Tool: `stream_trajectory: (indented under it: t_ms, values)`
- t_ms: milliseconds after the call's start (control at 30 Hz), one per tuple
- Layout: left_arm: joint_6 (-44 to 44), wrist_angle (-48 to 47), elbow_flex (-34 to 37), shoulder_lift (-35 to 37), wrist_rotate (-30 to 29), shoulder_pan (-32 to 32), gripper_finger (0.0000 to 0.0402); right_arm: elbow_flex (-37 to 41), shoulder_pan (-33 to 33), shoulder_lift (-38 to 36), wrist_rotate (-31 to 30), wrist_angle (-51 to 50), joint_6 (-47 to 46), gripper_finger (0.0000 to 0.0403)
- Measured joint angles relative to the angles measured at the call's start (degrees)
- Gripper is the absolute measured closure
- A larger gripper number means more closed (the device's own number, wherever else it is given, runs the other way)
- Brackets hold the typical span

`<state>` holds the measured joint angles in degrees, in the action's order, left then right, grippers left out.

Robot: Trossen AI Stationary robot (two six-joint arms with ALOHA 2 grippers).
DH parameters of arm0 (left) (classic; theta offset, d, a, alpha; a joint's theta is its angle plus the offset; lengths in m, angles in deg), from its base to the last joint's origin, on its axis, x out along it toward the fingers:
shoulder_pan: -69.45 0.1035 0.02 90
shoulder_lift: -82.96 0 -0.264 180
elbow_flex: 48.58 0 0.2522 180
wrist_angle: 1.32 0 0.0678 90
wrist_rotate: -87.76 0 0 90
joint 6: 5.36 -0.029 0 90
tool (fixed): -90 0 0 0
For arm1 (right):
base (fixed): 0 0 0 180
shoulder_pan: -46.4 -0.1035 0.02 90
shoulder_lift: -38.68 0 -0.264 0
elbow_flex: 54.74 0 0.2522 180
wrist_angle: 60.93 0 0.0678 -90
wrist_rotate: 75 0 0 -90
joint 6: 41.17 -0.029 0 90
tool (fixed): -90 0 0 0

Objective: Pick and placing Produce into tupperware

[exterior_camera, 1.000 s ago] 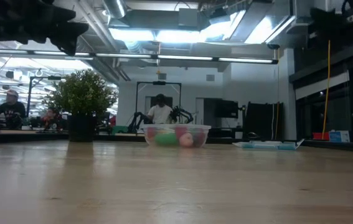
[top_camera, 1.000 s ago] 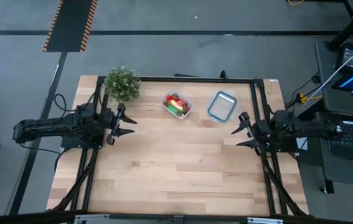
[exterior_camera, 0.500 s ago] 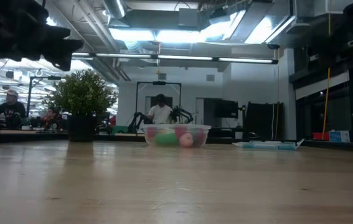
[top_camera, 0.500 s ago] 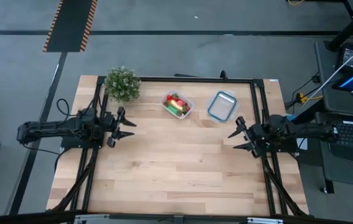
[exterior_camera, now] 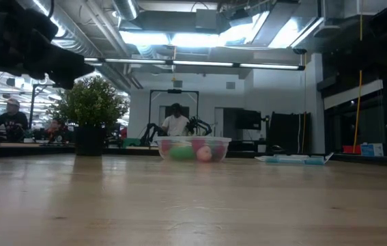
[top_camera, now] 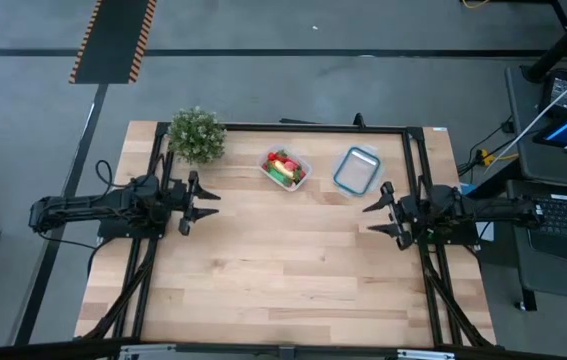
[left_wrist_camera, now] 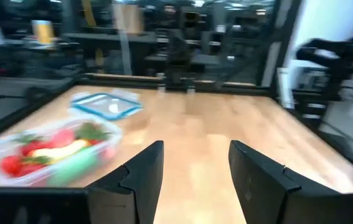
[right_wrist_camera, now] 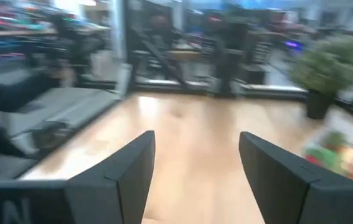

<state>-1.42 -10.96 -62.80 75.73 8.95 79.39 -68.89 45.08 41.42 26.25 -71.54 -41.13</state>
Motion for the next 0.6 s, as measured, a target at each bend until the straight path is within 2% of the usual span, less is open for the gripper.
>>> stream_trajectory:
  t_ms: [100, 233, 433, 600]
  values:
    - [-0.13, -0.27, 0.0, 0.0, -3.43, 0.02, 0.0231, 0.0, 0.02, 0.0, -4.53, -0.82, 0.05, 0.0169]
    - [-2.7, 0.2, 0.0, 0.02, -3.47, 0.07, 0.0234, 0.0, 0.04, 0.0, -4.9, -0.84, 1.77, 0.0169]
    - [-4.43, 1.99, -0.01, 0.04, -3.7, 1.52, 0.0228, 0.0, 0.04, 0.0, -10.94, -1.04, 3.49, 0.0169]
    - [-4.42, 2.16, -0.02, 0.02, -7.18, 2.7, 0.023, 0.0, 0.04, 0.0, -13.55, -1.65, 5.07, 0.0169]
